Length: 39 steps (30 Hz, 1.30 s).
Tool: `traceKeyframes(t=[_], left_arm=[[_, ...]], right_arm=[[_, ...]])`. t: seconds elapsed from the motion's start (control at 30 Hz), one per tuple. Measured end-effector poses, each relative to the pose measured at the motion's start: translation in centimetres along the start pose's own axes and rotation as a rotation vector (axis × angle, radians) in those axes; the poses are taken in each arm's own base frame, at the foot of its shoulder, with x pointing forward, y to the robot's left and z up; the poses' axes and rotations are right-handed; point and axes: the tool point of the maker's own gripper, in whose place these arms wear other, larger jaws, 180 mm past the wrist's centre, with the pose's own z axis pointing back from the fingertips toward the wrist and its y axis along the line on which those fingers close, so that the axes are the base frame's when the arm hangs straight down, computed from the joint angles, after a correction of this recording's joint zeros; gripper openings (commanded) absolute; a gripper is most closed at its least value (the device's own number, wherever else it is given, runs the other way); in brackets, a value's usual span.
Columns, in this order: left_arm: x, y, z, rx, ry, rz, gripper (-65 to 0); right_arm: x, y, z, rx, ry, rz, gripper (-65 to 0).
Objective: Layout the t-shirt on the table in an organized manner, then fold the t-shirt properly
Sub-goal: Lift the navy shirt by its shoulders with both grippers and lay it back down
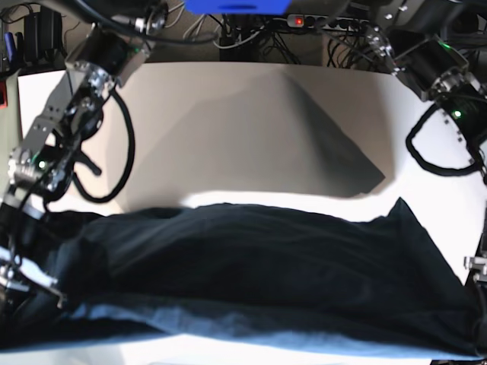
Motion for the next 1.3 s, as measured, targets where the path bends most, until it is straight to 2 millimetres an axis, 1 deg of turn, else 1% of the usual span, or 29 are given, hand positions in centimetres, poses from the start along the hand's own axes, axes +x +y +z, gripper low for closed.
traceKeyframes(t=[0.07, 0.17, 0.2, 0.3, 0.37, 0.47, 0.53, 0.57, 0.67, 0.73, 0.77, 0.83, 0.9, 0.97, 1.03, 1.07, 1.1, 1.13, 1.17, 1.23, 1.3], left_arm=[[-0.1, 1.0, 0.2, 0.046, -0.003, -0.012, -64.9], [-0.6, 2.6, 0.2, 0.110, 0.007, -0.039, -64.9], [-1.0, 3.6, 0.2, 0.140, 0.016, -0.044, -64.9], [-3.3, 8.1, 0.0, 0.265, 0.076, -0.039, -64.9], [-4.7, 10.3, 0.2, 0.326, 0.121, -0.018, -64.9], [-5.1, 12.9, 0.0, 0.387, 0.131, -0.006, -64.9], [-5.2, 15.0, -0.5, 0.437, 0.150, -0.018, -64.9], [-5.4, 16.0, -0.5, 0.463, 0.155, -0.011, -64.9], [-6.4, 18.3, -1.0, 0.522, 0.185, 0.001, -64.9], [-7.0, 20.4, -0.9, 0.576, 0.216, 0.003, -64.9], [-7.3, 21.5, -0.8, 0.610, 0.225, 0.004, -64.9], [-8.4, 23.8, -0.6, 0.680, 0.257, 0.027, -64.9], [-9.6, 25.2, -0.9, 0.714, 0.288, 0.055, -64.2], [-10.9, 26.5, -1.1, 0.758, 0.320, 0.080, -58.3], [-12.2, 27.7, -1.1, 0.790, 0.357, 0.104, -45.9], [-12.6, 28.3, -0.8, 0.819, 0.379, 0.108, -39.6], [-13.1, 28.8, -0.6, 0.838, 0.395, 0.108, -34.8], [-13.2, 29.1, -0.4, 0.853, 0.404, 0.111, -32.5], [-13.4, 29.3, -0.3, 0.859, 0.410, 0.112, -32.5], [-13.3, 29.4, -0.3, 0.861, 0.409, 0.115, -33.8], [-12.9, 29.5, -0.2, 0.864, 0.412, 0.112, -35.1]], right_arm=[[-0.8, 0.2, -0.3, 0.002, 0.050, -0.005, -65.0], [-3.3, 0.1, -0.7, -0.004, 0.130, -0.016, -65.0], [-4.5, 0.1, -1.0, -0.007, 0.162, -0.022, -65.0], [-9.0, 0.0, -1.5, -0.019, 0.273, -0.033, -65.0], [-11.7, 0.0, -1.7, -0.029, 0.339, -0.041, -65.0], [-14.9, 0.1, -2.7, -0.020, 0.407, -0.042, -65.0], [-17.1, 0.5, -4.1, -0.013, 0.452, -0.048, -65.0], [-18.1, 0.8, -4.4, -0.011, 0.473, -0.052, -65.0], [-21.5, 1.8, -5.7, 0.013, 0.556, -0.059, -65.0], [-24.6, 2.2, -5.8, 0.013, 0.638, -0.070, -65.0], [-26.4, 2.3, -5.5, 0.013, 0.696, -0.074, -65.0], [-30.0, 2.5, -4.2, 0.017, 0.821, -0.068, -65.0], [-32.7, 2.7, -2.7, 0.029, 0.923, -0.047, -64.8], [-34.5, 3.1, -1.3, 0.059, 1.009, -0.012, -59.4], [-35.4, 3.6, -0.6, 0.089, 1.050, 0.026, -50.7], [-35.5, 3.8, -0.5, 0.101, 1.060, 0.039, -45.3], [-35.5, 4.2, -0.6, 0.121, 1.057, 0.056, -40.8], [-35.4, 4.7, -0.7, 0.148, 1.053, 0.081, -36.0], [-35.4, 5.1, -0.7, 0.166, 1.052, 0.095, -31.9], [-35.2, 5.9, -1.0, 0.200, 1.041, 0.120, -24.0], [-35.2, 6.2, -0.9, 0.205, 1.040, 0.119, -19.0]])
